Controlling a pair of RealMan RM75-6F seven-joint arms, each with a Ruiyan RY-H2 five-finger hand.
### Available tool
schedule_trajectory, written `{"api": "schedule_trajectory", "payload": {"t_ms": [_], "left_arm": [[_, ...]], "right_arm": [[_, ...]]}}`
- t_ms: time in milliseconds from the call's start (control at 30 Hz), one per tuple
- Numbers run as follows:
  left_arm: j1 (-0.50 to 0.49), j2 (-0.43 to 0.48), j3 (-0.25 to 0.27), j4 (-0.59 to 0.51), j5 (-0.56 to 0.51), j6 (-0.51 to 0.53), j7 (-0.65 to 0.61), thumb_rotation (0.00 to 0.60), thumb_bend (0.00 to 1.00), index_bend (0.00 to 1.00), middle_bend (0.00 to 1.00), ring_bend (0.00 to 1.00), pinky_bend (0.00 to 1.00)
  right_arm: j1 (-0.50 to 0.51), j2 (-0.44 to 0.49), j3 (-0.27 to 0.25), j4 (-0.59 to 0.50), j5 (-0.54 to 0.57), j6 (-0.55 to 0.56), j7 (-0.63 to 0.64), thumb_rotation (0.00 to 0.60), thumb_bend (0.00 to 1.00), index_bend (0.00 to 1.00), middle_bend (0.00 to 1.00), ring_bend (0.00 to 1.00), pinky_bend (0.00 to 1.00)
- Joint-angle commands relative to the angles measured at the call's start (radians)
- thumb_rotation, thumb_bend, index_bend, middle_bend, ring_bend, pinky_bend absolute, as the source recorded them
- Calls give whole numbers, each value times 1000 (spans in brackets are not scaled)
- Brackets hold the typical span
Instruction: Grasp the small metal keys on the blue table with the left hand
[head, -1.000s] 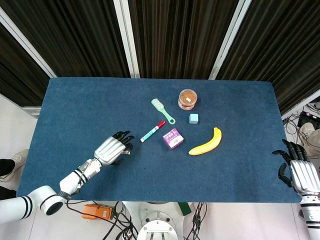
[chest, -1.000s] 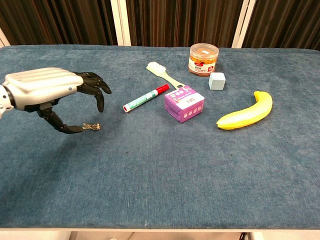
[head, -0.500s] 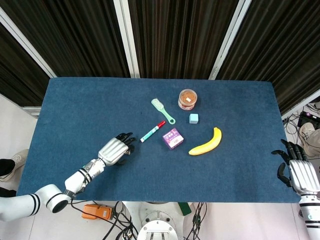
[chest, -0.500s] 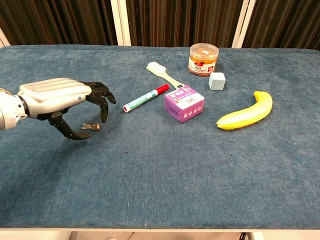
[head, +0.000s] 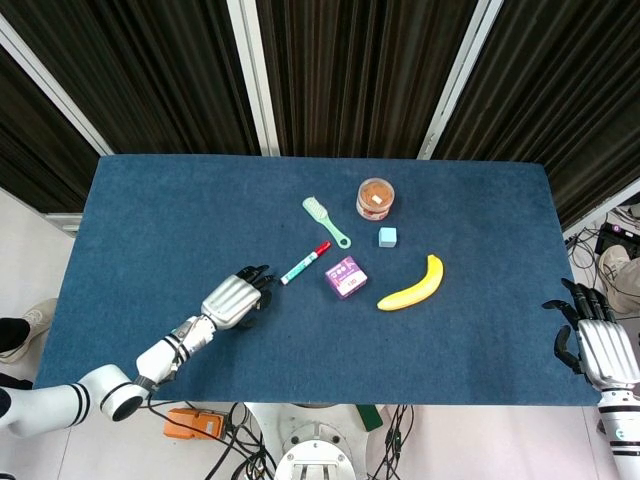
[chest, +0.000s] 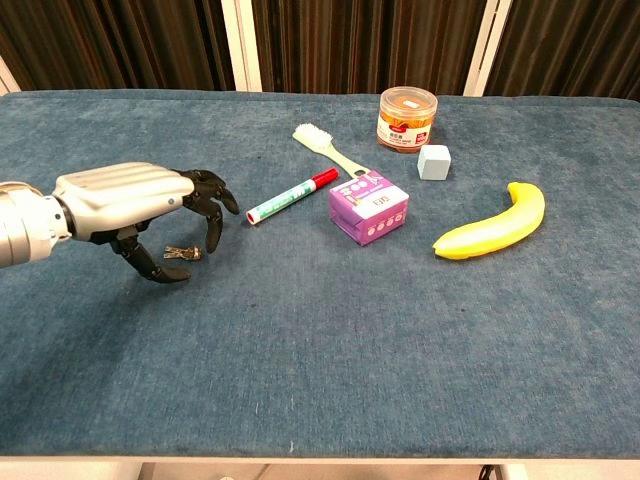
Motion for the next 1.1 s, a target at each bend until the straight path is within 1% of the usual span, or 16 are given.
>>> {"api": "schedule_trajectory", "payload": {"t_ms": [33, 267, 467, 767, 1100], "left_arm": [[-7, -11, 4, 17, -3, -6, -10, 600, 258, 474, 172, 35, 154], [-25, -21, 5, 49, -2, -11, -27, 600, 263, 495, 179, 37, 154], [-40, -14, 4, 48, -3, -14, -28, 600, 271, 532, 189, 40, 154], [-51, -4, 7, 52, -24, -33, -29, 600, 355, 567, 197, 41, 154], [-58, -1, 13, 61, -33, -38, -35, 600, 403, 580, 204, 44, 155]], "right_arm": [[1, -1, 0, 1, -1, -1, -1, 600, 1000, 375, 117, 47, 0], [2, -2, 0, 2, 2, -4, -2, 600, 1000, 375, 117, 47, 0], [4, -1, 0, 1, 4, -9, -4, 600, 1000, 375, 117, 47, 0], [4, -1, -1, -2, 8, -11, -5, 600, 1000, 375, 117, 47, 0], [6, -1, -1, -5, 9, -15, -9, 600, 1000, 375, 117, 47, 0]]}}
